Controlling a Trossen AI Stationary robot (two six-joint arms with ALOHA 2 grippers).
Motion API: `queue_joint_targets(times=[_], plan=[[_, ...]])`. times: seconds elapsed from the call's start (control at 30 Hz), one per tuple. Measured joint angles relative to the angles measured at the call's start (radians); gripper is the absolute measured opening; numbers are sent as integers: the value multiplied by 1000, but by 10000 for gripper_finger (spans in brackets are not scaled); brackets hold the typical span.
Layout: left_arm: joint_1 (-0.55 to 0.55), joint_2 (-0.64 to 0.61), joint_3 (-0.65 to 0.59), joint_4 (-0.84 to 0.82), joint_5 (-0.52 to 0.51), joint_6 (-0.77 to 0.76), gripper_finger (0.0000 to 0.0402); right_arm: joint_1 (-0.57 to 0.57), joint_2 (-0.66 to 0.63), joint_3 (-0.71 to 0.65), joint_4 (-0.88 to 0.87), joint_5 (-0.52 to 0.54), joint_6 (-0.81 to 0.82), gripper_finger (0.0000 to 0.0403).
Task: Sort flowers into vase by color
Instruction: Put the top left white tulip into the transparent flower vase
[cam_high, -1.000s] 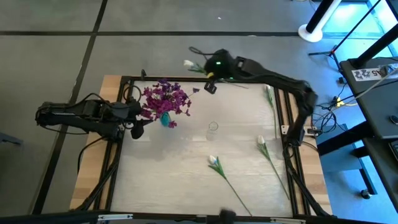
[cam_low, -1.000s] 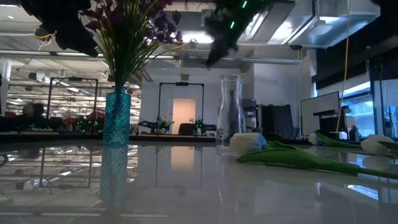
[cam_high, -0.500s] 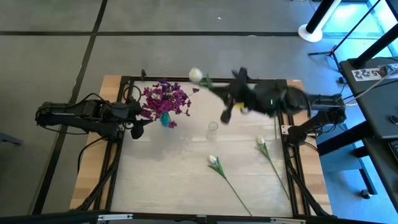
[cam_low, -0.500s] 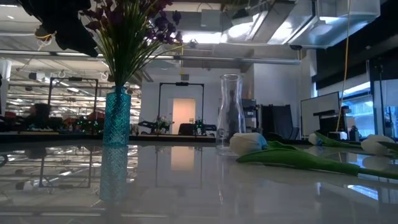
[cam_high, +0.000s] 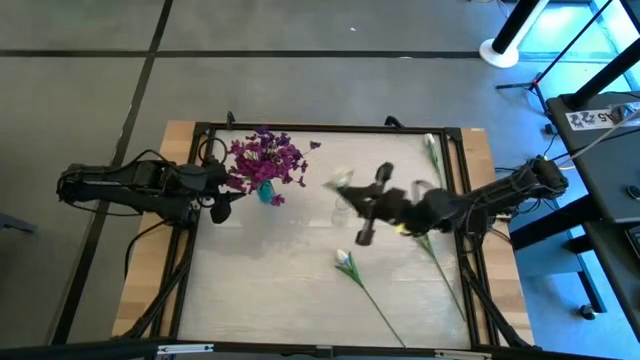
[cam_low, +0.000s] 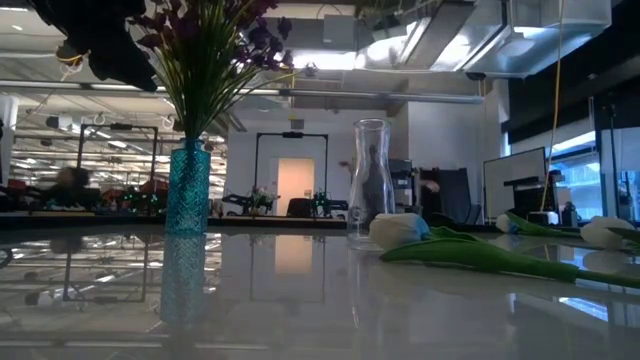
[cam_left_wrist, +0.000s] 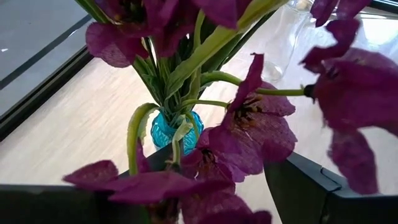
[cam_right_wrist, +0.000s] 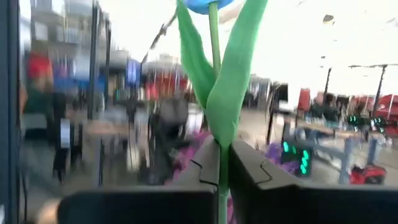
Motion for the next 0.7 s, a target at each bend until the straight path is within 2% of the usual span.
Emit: queue_joint_targets(times=[0.1,0.33,0.5,0.7], plan=[[0,0,0,-1,0,0,213,-11,-22,-125,212,0,-5,12],[0,0,0,-1,0,0,213,-47,-13,-319,528,-18,5,9],[0,0,0,-1,0,0,213,-102,47,-344,632,-84,84,10],[0,0,0,-1,0,0,213,-119,113,-337,634,-95,106,11]])
